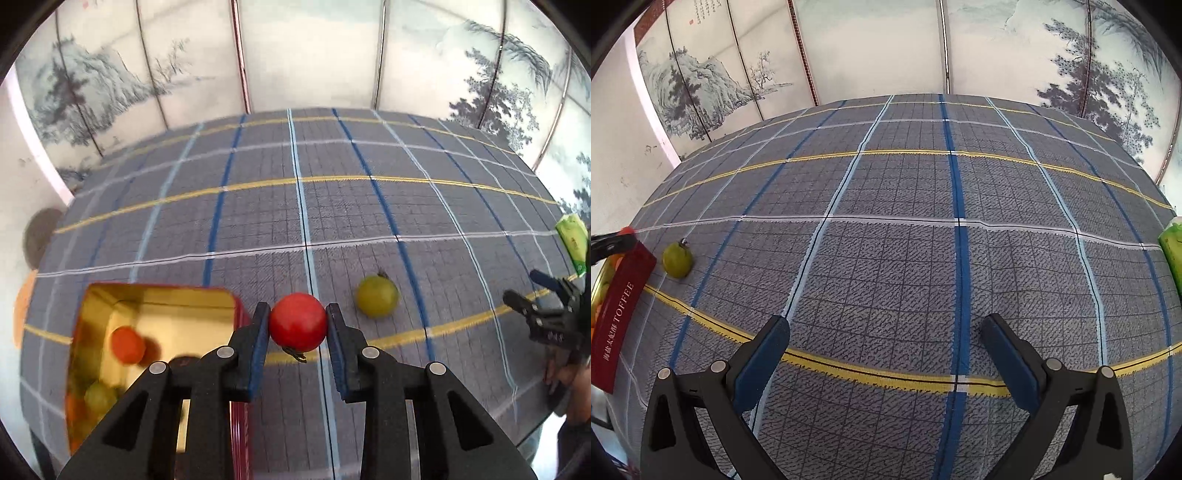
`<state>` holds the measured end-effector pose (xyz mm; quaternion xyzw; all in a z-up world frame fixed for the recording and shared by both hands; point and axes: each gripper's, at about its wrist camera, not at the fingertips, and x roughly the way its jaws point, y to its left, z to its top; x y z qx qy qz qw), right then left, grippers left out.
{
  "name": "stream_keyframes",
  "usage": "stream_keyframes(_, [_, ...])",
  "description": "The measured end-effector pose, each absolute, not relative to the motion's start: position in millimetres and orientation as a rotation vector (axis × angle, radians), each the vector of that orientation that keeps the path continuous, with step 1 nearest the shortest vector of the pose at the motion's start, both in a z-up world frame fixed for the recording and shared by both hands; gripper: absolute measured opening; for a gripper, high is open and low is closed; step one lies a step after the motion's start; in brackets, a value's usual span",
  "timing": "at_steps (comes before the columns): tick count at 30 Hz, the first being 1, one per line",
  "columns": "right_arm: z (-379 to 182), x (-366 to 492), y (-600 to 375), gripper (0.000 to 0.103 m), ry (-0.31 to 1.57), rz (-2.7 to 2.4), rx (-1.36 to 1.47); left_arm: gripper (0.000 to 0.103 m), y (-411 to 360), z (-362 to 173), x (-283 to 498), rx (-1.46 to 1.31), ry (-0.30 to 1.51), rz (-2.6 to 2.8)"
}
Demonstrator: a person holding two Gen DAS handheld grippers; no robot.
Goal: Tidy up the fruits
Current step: 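Move the left gripper to the red tomato on the table and grasp it, then carry the red tomato toward the tin with the left gripper while the right grasps a green fruit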
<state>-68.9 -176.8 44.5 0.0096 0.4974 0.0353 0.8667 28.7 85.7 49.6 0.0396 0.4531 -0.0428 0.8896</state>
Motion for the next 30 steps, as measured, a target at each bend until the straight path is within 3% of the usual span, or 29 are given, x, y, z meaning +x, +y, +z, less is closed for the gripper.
stream_keyframes(14, [38, -66, -164, 0.103, 1.073, 0.022, -0.087, 0.032, 93, 73, -51, 0.126, 0.842, -0.053])
stream_keyframes(30, [39, -69, -166, 0.103, 1.070, 0.000, -0.080, 0.032, 152, 64, -90, 0.094, 0.833, 0.070])
